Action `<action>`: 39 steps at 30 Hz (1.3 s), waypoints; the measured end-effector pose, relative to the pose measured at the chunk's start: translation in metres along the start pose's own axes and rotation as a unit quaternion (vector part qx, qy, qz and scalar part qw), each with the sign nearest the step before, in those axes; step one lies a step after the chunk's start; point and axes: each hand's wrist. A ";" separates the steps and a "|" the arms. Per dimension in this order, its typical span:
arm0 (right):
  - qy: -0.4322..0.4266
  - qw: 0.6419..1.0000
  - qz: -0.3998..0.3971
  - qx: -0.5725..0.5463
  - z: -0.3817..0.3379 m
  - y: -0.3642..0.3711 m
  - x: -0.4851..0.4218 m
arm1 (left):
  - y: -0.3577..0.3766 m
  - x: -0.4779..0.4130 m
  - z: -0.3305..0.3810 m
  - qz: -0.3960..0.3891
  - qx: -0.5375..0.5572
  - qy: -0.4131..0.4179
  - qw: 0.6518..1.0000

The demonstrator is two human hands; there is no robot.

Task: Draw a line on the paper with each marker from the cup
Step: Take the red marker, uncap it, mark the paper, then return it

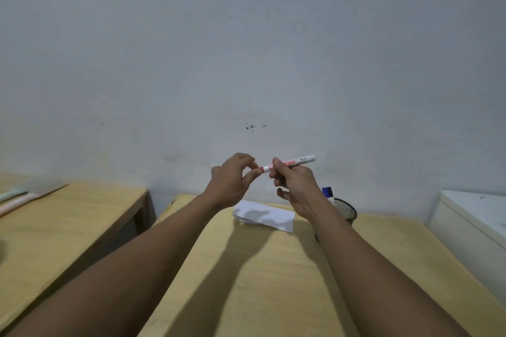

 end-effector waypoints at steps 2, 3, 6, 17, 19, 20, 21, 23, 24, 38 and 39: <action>0.019 1.000 -0.012 -0.006 0.012 0.009 -0.007 | 0.000 0.002 -0.011 0.000 -0.056 0.024 0.998; 0.028 0.999 -0.016 -0.010 0.017 0.013 -0.011 | 0.001 0.002 -0.016 -0.005 -0.081 0.035 0.996; 0.042 0.998 -0.027 -0.023 0.030 0.021 -0.024 | 0.004 -0.002 -0.032 -0.020 -0.078 0.025 0.996; 0.009 1.000 -0.008 0.021 0.068 0.024 -0.064 | 0.018 -0.018 -0.099 -0.119 -0.023 -0.107 0.987; -0.017 0.999 0.015 0.045 0.082 0.024 -0.069 | 0.024 -0.018 -0.112 -0.120 -0.090 -0.115 0.982; -0.029 0.998 0.021 0.052 0.090 0.024 -0.072 | 0.027 -0.017 -0.118 -0.118 -0.105 -0.116 0.980; -0.042 0.997 0.025 0.059 0.098 0.024 -0.075 | 0.031 -0.017 -0.123 -0.114 -0.110 -0.119 0.980; -0.060 0.995 0.040 0.065 0.115 0.025 -0.082 | 0.039 -0.017 -0.133 -0.107 -0.096 -0.129 0.981; -0.064 0.995 0.049 0.063 0.121 0.026 -0.086 | 0.044 -0.017 -0.138 -0.105 -0.084 -0.135 0.982; -0.067 0.996 0.031 0.050 0.163 0.023 -0.091 | 0.084 -0.017 -0.161 -0.112 -0.089 -0.166 0.976; -0.066 0.996 0.032 0.044 0.163 0.022 -0.090 | 0.084 -0.018 -0.160 -0.108 -0.092 -0.162 0.976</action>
Point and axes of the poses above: each hand's wrist, its own x-axis away from the middle knuckle, its own y-axis out of the palm, z = x × y, and after that the axes turned 4 degrees about -x, right-handed
